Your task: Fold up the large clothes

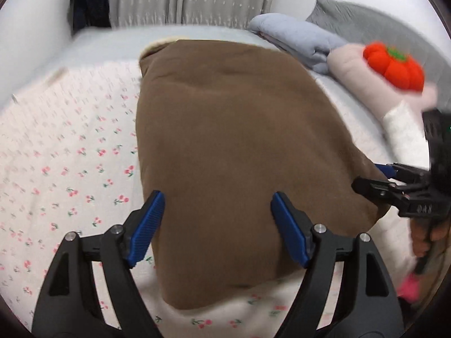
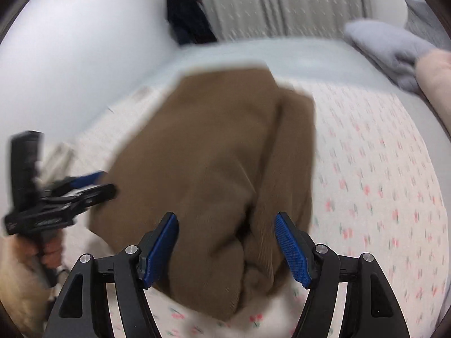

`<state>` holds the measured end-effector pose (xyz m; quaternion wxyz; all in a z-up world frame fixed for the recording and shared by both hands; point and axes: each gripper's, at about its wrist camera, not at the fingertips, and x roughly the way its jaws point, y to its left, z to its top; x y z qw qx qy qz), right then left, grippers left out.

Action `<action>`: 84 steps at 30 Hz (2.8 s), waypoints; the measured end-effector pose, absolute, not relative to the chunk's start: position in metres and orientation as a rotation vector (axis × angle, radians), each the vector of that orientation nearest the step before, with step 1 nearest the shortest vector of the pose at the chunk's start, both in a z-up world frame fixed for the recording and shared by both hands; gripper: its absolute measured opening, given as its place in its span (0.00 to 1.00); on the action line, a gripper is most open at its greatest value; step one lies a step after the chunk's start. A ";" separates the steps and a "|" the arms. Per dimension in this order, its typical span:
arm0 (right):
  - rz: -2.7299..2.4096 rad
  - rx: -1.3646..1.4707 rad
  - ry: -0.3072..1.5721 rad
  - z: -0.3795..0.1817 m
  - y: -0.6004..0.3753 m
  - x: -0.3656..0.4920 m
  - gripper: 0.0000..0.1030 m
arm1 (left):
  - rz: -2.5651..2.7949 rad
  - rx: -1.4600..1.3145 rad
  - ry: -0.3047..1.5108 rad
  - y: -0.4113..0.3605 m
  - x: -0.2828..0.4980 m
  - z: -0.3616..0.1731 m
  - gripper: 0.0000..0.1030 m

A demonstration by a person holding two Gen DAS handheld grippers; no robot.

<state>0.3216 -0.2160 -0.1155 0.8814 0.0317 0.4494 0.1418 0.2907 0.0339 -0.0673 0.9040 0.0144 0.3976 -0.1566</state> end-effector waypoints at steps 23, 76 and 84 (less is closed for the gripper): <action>-0.093 0.059 0.869 -0.070 -0.205 0.199 0.89 | 0.047 -0.028 0.859 0.033 0.161 -0.007 0.99; -0.097 0.052 0.891 -0.064 -0.157 0.150 0.90 | -0.010 -0.050 0.934 0.037 0.125 -0.015 0.99; -0.094 0.062 0.886 -0.063 -0.157 0.148 0.90 | -0.015 -0.048 0.933 0.034 0.123 -0.014 0.99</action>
